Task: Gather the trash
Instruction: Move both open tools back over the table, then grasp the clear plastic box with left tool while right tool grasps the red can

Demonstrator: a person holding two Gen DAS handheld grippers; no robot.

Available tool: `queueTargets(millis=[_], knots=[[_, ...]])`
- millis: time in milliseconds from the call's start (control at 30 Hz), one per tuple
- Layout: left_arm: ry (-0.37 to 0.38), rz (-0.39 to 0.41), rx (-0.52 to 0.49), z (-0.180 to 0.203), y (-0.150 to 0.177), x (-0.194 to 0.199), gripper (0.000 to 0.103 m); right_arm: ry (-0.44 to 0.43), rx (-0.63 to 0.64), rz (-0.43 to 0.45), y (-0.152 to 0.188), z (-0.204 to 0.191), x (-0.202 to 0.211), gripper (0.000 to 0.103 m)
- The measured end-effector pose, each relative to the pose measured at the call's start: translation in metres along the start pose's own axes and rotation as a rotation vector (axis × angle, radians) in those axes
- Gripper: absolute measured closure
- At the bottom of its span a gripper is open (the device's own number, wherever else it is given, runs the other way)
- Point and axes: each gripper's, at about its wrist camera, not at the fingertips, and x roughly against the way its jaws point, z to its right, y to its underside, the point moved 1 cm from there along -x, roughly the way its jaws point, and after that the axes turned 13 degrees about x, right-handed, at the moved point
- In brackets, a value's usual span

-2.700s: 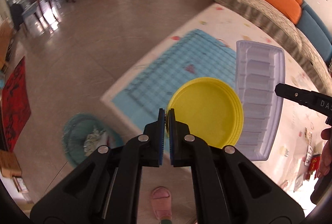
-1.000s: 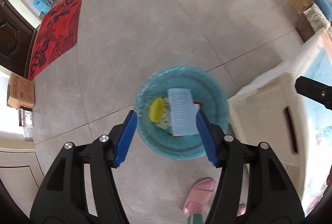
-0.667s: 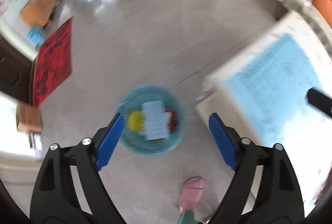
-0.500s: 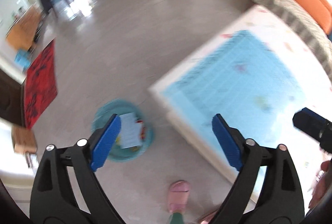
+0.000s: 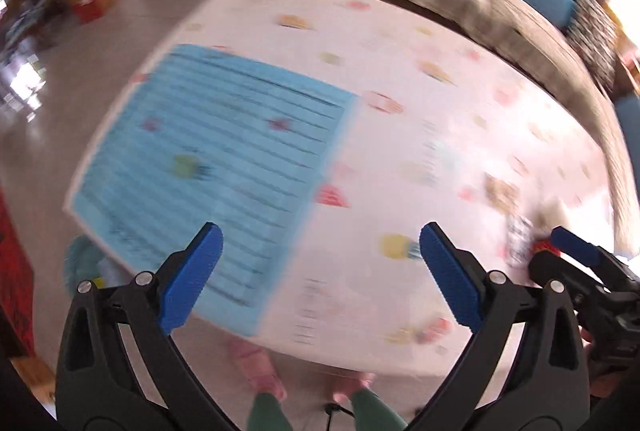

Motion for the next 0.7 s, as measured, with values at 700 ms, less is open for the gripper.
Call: queueTargets(millis=[700], knots=[[0.104, -0.212, -0.252, 0.195, 0.129, -0.052, 0.007, 0.214, -0.231, -0.120, 0.090, 0.210, 0.036, 0.007]])
